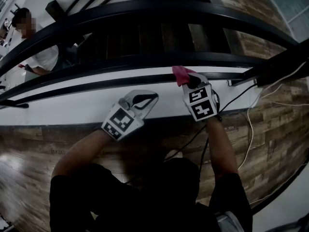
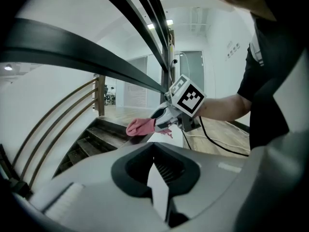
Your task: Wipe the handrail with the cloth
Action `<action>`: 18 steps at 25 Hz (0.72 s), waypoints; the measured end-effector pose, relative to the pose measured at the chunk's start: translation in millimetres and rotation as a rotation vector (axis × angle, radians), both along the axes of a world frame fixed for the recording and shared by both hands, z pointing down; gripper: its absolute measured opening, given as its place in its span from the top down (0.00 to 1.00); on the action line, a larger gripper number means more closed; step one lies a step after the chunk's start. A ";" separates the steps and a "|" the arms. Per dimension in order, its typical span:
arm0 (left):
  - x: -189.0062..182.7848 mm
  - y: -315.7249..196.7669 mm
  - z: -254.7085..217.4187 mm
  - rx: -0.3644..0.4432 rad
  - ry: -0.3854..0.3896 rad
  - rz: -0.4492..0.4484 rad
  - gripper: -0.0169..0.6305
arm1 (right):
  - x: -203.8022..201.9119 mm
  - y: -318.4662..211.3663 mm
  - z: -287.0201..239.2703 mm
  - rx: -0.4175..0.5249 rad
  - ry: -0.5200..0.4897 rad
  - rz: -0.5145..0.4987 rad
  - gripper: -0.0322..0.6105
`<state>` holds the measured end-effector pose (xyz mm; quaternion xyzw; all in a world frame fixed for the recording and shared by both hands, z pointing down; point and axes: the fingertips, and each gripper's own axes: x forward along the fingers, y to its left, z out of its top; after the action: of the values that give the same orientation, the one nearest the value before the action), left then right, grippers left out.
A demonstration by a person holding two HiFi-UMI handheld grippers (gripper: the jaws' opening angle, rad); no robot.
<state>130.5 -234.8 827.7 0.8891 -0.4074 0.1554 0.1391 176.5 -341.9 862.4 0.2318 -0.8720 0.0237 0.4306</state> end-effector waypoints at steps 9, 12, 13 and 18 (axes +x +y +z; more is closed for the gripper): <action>-41.5 23.6 11.2 -0.024 -0.011 0.024 0.97 | -36.2 21.7 4.1 0.008 0.042 -0.032 0.88; -55.3 27.4 7.5 -0.014 -0.006 0.022 0.97 | -49.7 30.2 3.9 0.015 0.051 -0.052 0.88; -59.6 29.6 6.1 -0.009 -0.007 0.023 0.97 | -55.0 33.7 3.4 0.017 0.055 -0.062 0.88; -84.5 44.0 6.7 -0.004 -0.008 0.013 0.97 | -81.7 51.4 2.9 0.027 0.077 -0.111 0.89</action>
<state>46.0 -190.9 834.3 0.8908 -0.4020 0.1604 0.1382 94.8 -290.4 865.4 0.1895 -0.8664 -0.0209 0.4614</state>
